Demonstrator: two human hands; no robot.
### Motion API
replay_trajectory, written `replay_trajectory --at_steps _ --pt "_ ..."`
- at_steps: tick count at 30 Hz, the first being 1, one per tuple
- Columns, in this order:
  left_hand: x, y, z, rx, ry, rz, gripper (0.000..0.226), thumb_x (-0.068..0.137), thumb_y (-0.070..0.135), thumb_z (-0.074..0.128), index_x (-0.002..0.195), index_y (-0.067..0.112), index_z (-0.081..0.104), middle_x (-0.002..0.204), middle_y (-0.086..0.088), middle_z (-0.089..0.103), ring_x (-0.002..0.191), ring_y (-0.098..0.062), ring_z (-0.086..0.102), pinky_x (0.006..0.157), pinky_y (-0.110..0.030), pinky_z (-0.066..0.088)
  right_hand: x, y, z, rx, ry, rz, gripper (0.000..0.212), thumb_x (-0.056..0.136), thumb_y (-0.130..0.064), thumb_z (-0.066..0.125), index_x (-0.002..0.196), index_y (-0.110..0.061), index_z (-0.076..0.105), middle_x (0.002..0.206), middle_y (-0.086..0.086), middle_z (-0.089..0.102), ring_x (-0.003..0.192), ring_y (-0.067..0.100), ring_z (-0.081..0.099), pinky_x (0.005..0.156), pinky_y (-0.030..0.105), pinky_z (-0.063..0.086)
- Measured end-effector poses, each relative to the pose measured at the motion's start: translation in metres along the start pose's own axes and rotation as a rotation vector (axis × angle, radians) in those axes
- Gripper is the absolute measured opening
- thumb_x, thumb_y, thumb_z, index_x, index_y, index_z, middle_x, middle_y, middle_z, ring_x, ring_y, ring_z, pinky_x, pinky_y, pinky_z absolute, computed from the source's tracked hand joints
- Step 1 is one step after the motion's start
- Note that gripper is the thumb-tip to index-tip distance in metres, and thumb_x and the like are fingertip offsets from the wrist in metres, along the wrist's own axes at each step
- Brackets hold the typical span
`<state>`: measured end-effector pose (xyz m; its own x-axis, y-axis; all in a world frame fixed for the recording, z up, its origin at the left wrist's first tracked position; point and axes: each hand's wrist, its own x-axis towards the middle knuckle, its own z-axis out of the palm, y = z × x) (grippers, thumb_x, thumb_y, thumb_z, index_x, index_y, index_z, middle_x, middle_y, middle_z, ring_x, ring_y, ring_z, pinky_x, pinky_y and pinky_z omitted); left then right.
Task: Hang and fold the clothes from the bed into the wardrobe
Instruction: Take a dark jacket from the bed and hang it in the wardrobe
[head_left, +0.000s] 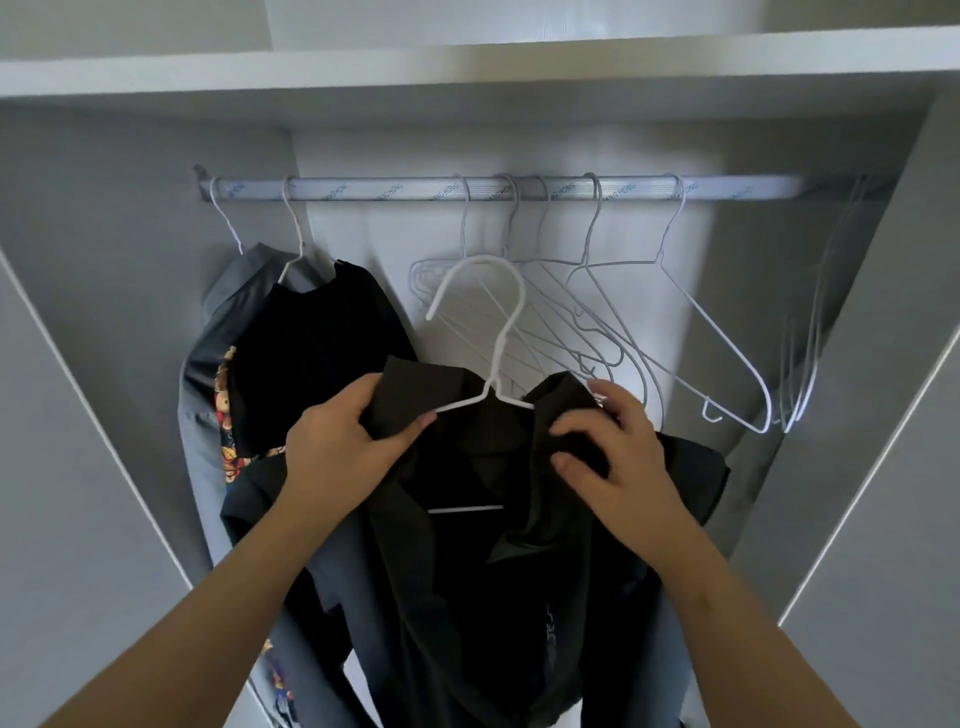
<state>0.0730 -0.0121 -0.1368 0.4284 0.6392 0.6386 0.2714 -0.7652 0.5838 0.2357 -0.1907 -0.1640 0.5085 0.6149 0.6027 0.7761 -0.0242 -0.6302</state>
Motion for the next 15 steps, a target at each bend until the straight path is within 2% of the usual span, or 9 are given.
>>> replay_trajectory --at_steps 1,3,5,7,9,11,12,13,15 --pt "0.0 -0.002 -0.002 -0.021 -0.009 -0.007 0.032 0.07 0.039 0.078 0.095 0.024 0.066 0.073 0.018 0.061 0.081 -0.017 0.066 0.075 -0.035 0.053 0.004 0.001 -0.007 0.116 -0.024 0.061 0.04 0.08 -0.005 0.068 0.094 -0.04 0.053 0.124 -0.023 0.033 0.113 -0.005 0.043 0.095 0.005 0.029" --pt "0.0 -0.002 -0.005 -0.043 -0.013 -0.013 0.033 0.068 0.039 0.079 0.094 0.023 0.067 0.074 0.013 0.064 0.081 -0.018 0.066 0.076 -0.038 0.053 0.013 0.002 -0.017 0.175 -0.119 0.213 0.042 0.087 -0.009 0.06 0.095 -0.044 0.04 0.117 -0.021 0.044 0.099 -0.007 0.052 0.079 0.007 0.041" --pt "0.0 0.0 -0.004 -0.031 -0.007 -0.003 0.033 0.068 0.036 0.08 0.095 0.022 0.068 0.076 0.01 0.066 0.08 -0.017 0.067 0.075 -0.037 0.053 0.014 0.003 -0.021 -0.032 -0.266 0.213 0.029 0.091 -0.023 0.056 0.09 -0.045 0.038 0.088 -0.021 0.054 0.077 -0.01 0.053 0.064 0.01 0.04" --pt "-0.001 0.003 -0.001 0.0 -0.034 0.056 0.038 0.069 0.041 0.079 0.1 0.022 0.067 0.079 0.013 0.065 0.08 -0.012 0.065 0.071 -0.031 0.052 0.011 0.0 -0.016 -0.194 -0.341 0.163 0.022 0.091 -0.034 0.053 0.08 -0.046 0.038 0.069 -0.02 0.051 0.063 -0.008 0.048 0.057 0.014 0.035" --pt "-0.001 0.008 0.005 0.025 -0.179 0.129 0.041 0.075 0.046 0.071 0.11 0.026 0.062 0.086 0.015 0.064 0.082 -0.008 0.061 0.069 -0.027 0.049 0.007 -0.007 -0.008 -0.199 -0.34 0.165 0.023 0.091 -0.04 0.051 0.074 -0.049 0.038 0.066 -0.02 0.05 0.065 -0.004 0.048 0.058 0.018 0.036" --pt "0.003 0.012 0.013 0.135 -0.356 0.199 0.042 0.083 0.041 0.063 0.121 0.024 0.056 0.105 0.006 0.062 0.099 -0.017 0.057 0.081 -0.035 0.047 0.004 -0.011 0.002 -0.211 -0.331 0.165 0.024 0.091 -0.042 0.05 0.071 -0.048 0.038 0.067 -0.02 0.05 0.069 0.002 0.05 0.061 0.022 0.038" --pt "0.005 0.014 0.016 0.209 -0.379 0.21 0.042 0.086 0.037 0.061 0.125 0.021 0.054 0.113 0.001 0.057 0.106 -0.021 0.052 0.087 -0.036 0.043 0.002 -0.011 0.005 -0.212 -0.329 0.174 0.023 0.092 -0.041 0.049 0.072 -0.046 0.039 0.068 -0.019 0.05 0.07 0.004 0.051 0.062 0.024 0.04" --pt "0.006 0.015 0.018 0.211 -0.328 0.187 0.04 0.087 0.031 0.061 0.124 0.017 0.055 0.114 -0.003 0.053 0.107 -0.024 0.049 0.087 -0.033 0.039 -0.001 -0.01 0.008 -0.202 -0.325 0.19 0.02 0.093 -0.04 0.049 0.075 -0.044 0.041 0.07 -0.019 0.052 0.072 0.005 0.053 0.064 0.025 0.043" --pt "0.009 0.019 0.015 0.046 -0.107 0.044 0.026 0.086 0.018 0.063 0.109 0.008 0.06 0.097 -0.008 0.05 0.093 -0.023 0.05 0.073 -0.02 0.031 -0.004 -0.007 0.009 -0.193 -0.307 0.232 0.009 0.094 -0.038 0.048 0.085 -0.037 0.048 0.076 -0.017 0.056 0.075 0.007 0.056 0.07 0.027 0.048"
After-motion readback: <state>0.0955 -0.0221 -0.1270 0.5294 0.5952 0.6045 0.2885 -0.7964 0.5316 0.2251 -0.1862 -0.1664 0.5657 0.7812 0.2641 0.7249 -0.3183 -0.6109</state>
